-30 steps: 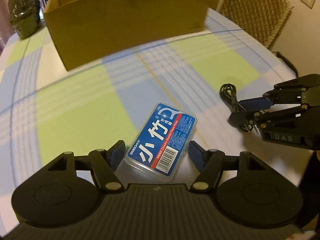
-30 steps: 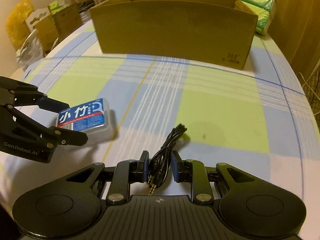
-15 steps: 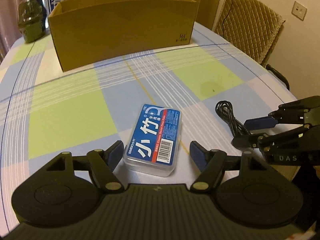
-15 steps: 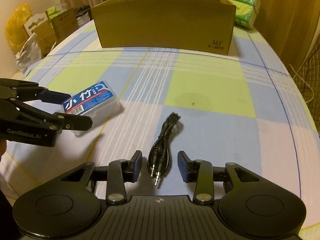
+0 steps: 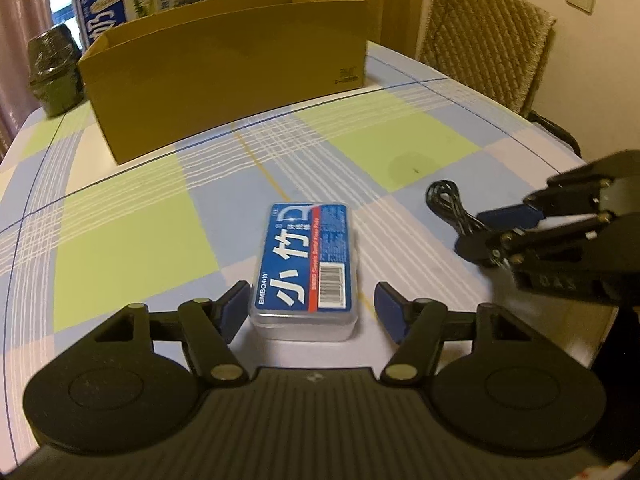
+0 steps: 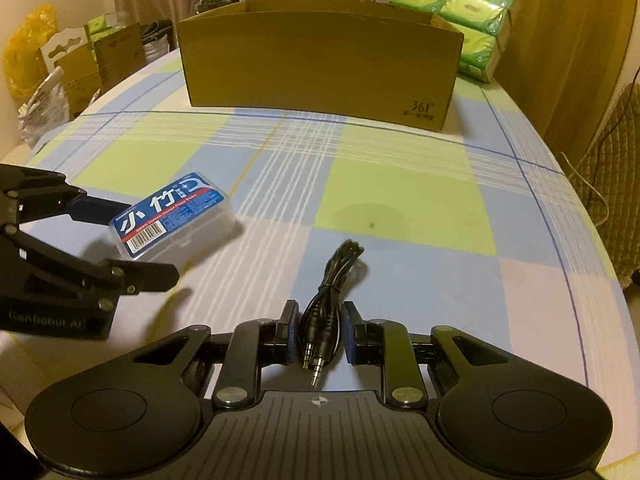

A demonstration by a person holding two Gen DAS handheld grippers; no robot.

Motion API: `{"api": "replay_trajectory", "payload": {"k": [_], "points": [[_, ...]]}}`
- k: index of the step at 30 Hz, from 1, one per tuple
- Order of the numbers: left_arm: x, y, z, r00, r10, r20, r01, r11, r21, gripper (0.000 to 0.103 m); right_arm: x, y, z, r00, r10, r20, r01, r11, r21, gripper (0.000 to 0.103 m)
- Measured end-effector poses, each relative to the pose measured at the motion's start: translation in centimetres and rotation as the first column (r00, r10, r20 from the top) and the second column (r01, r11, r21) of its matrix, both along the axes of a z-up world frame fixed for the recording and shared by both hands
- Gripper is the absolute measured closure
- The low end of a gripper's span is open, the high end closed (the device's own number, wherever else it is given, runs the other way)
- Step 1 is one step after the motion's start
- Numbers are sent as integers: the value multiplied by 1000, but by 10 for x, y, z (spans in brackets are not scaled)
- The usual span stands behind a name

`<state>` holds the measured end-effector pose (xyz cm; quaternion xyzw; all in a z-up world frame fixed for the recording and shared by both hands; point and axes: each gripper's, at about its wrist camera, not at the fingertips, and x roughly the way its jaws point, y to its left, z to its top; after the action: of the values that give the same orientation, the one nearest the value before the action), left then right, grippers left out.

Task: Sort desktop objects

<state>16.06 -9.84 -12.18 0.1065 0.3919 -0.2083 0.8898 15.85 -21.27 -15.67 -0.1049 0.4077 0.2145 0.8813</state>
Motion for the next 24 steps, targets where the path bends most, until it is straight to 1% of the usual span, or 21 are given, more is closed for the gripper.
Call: {"api": "replay_trajectory", "payload": {"k": [6,15,18,24], "points": [[6,-2,-2,999,16,34,-16,1000,-1,40,4,-3,0,1000,-11,16,11,1000,21,83],[14,-2,-7,999,30,25,-30,1000,-10,40,19,-2,-3,999,-35,16,34,998,52,79],[16,-4,-9,999,27,22,-27,1000,-5,45,21,1,-3,999,-34,26,32,998,48,79],[21,-6,-11,999,33,14,-33,999,-13,49,23,2,-5,999,-34,36,32,998,50,79]]}}
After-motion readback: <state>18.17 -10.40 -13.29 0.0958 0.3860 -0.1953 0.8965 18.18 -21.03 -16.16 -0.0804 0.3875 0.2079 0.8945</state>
